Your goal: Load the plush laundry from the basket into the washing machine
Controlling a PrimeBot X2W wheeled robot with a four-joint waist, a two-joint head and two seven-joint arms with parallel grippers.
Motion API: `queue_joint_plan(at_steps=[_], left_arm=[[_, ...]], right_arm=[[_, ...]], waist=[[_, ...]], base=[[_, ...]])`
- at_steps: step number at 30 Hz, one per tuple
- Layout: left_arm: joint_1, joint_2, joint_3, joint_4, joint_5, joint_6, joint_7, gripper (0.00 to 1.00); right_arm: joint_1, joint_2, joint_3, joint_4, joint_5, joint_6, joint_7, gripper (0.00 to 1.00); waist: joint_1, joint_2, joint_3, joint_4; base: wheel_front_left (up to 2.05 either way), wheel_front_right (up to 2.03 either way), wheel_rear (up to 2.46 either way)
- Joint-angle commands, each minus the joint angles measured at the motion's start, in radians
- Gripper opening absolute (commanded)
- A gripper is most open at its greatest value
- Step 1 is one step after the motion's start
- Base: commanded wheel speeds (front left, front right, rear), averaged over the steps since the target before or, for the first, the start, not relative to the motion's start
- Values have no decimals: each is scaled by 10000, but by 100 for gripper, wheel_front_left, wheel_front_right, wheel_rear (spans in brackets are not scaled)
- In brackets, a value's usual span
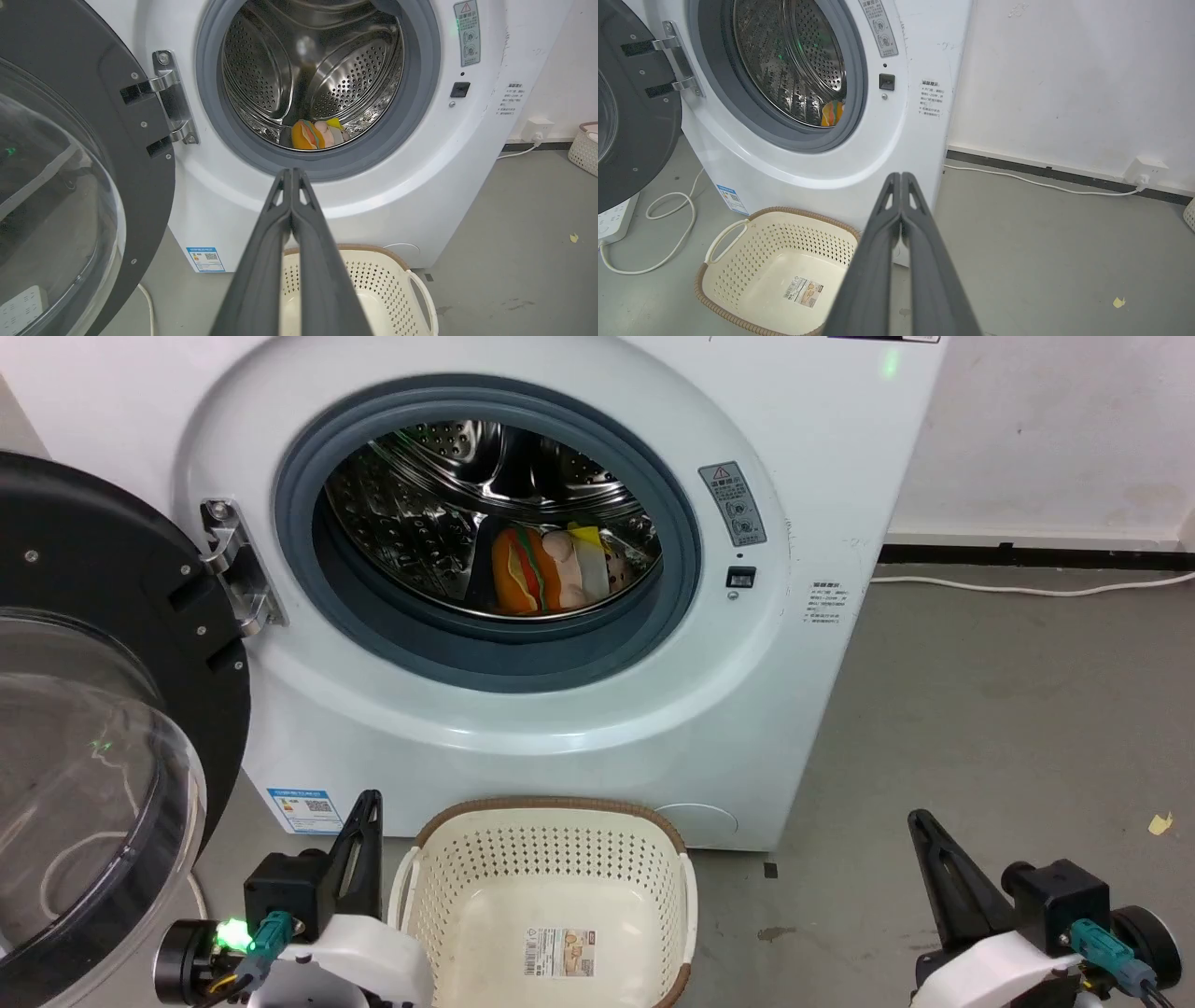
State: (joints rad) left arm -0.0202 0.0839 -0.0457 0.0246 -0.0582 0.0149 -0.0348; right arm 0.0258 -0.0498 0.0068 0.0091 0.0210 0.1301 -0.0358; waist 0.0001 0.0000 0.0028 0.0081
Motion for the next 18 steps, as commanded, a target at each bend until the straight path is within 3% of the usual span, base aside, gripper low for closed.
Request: queue_joint_plan(at_steps=[1, 18], left_arm=[[156, -57, 108, -82, 128, -41, 57, 0], [202, -337, 457, -246, 582, -149, 348, 0]], right_arm=[[-174, -4, -23, -57, -71, 5, 64, 0], [-258, -4, -68, -91, -210, 6, 358, 0]], waist=[[-1, 0, -3, -8], [-1, 0, -28, -81]], base=[[0, 0, 0], [0, 0, 0]])
